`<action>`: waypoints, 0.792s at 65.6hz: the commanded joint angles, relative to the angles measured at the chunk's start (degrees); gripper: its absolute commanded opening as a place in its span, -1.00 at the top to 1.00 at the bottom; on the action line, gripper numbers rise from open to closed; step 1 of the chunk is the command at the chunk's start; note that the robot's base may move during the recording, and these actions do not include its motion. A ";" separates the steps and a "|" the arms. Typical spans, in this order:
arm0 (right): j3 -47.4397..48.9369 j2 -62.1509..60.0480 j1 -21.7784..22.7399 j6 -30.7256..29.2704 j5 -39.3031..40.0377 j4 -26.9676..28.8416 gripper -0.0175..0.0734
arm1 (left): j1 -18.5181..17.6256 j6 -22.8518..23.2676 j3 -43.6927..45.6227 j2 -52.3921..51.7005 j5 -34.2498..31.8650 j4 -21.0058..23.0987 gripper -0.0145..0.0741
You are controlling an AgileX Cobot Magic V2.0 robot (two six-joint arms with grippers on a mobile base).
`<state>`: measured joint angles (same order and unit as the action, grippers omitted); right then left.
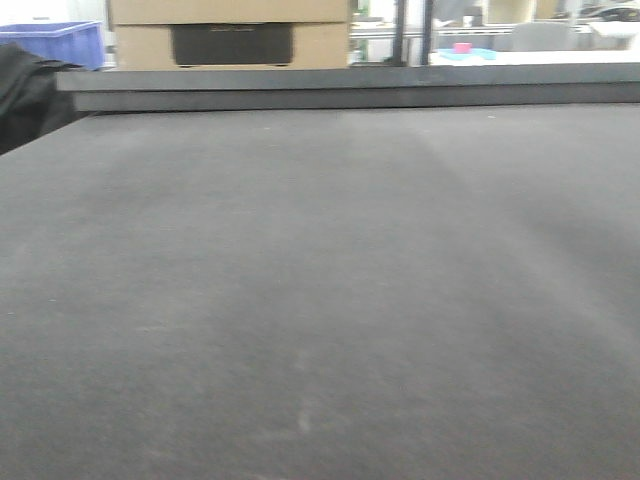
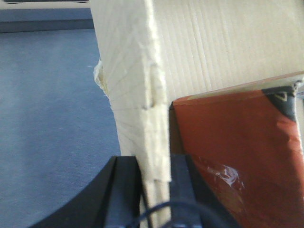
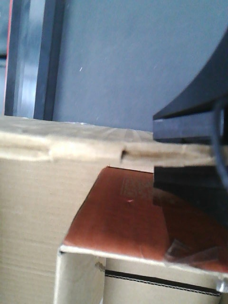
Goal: Stack two boxes on right shelf middle
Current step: 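Hold the box and turn the base away from the table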
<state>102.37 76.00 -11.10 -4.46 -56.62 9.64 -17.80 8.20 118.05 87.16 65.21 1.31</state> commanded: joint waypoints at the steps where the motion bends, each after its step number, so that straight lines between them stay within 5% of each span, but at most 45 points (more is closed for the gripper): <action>1: 0.87 -0.73 0.68 -0.49 3.12 -2.85 0.95 | 0.48 -0.82 0.85 -0.58 -2.09 -2.20 0.92; 52: 0.87 -0.73 0.68 -0.49 3.12 -2.85 0.95 | 0.48 -0.82 0.85 -0.58 -2.09 -2.20 0.92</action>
<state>102.37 75.98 -11.10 -4.57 -56.62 9.64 -17.80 8.20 118.14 87.30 65.21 1.31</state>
